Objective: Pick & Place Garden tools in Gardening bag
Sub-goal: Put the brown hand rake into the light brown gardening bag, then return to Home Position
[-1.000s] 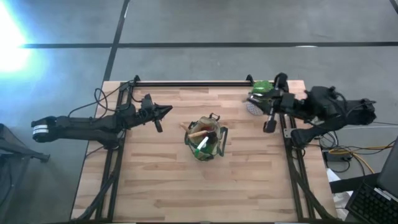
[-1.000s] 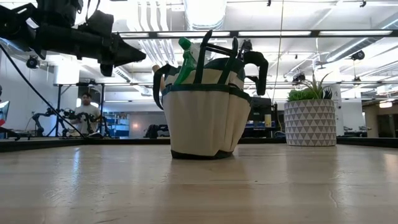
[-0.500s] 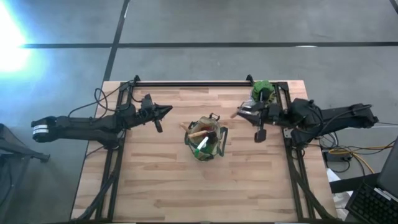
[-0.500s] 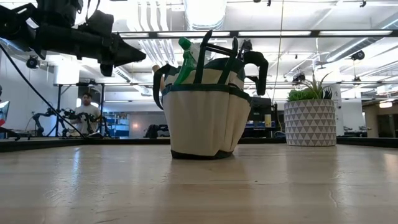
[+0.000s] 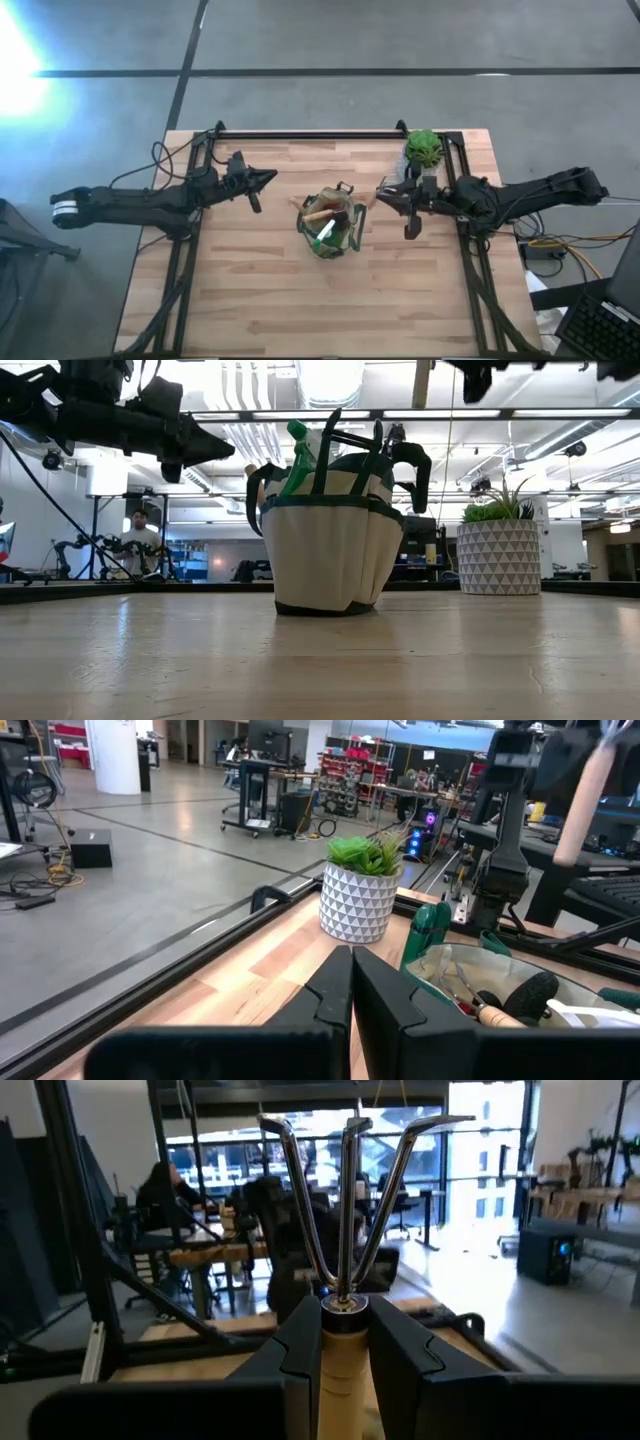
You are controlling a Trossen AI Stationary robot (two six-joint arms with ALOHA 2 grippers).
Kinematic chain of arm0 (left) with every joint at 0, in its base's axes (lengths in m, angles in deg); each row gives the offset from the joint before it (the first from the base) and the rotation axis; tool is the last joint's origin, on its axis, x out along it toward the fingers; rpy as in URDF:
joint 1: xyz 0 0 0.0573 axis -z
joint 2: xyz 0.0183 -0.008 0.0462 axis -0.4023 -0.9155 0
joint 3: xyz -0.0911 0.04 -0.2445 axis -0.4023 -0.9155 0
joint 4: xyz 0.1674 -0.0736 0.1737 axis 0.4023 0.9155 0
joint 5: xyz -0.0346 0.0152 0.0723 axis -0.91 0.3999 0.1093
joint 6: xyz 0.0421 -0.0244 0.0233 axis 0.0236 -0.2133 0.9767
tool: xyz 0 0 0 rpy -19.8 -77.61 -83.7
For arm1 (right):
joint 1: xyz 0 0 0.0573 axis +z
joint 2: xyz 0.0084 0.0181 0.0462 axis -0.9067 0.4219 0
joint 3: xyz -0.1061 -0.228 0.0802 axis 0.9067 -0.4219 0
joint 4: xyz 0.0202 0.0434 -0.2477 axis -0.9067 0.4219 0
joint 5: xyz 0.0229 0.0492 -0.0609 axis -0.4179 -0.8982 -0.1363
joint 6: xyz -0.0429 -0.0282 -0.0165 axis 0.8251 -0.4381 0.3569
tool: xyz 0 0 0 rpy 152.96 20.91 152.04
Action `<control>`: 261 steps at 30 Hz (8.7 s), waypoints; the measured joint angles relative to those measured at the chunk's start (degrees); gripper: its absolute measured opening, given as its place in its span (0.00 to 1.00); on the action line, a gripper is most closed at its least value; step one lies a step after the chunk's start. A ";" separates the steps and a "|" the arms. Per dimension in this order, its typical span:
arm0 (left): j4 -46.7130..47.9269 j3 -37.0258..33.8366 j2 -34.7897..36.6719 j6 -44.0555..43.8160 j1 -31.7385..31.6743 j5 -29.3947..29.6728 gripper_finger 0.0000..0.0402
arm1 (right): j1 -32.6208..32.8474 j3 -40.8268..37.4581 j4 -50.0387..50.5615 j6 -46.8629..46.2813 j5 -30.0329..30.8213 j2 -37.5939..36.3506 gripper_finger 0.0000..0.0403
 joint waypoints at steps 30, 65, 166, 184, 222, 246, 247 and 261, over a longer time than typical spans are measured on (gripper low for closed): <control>0.00 0.00 0.00 0.00 -0.01 -0.01 0.04 | 2.74 -15.64 -45.13 -4.58 7.70 26.49 0.11; 0.04 0.00 0.00 0.02 -0.02 0.00 0.04 | 3.36 -13.76 -59.11 -1.29 13.68 46.02 0.11; 0.04 0.00 0.00 0.02 0.00 0.00 0.04 | 7.51 -12.47 -28.51 -4.87 13.99 36.32 0.29; 0.04 0.00 0.00 0.02 0.00 -0.02 0.04 | 7.51 -12.36 -13.90 -9.36 11.16 26.90 0.31; 0.02 0.00 0.00 0.02 0.00 0.00 0.04 | 7.47 -12.01 -3.59 -11.27 8.53 20.29 0.60; 0.02 0.00 0.00 0.00 0.00 0.00 0.04 | 7.49 -12.01 13.27 -14.57 6.57 4.77 0.61; 0.02 0.00 0.00 0.02 0.00 -0.02 0.04 | 7.48 -12.01 13.98 -14.62 6.59 4.32 0.61; 0.03 0.00 0.01 0.02 -0.01 -0.02 0.04 | 7.49 -12.01 17.84 -17.31 2.14 -1.84 0.62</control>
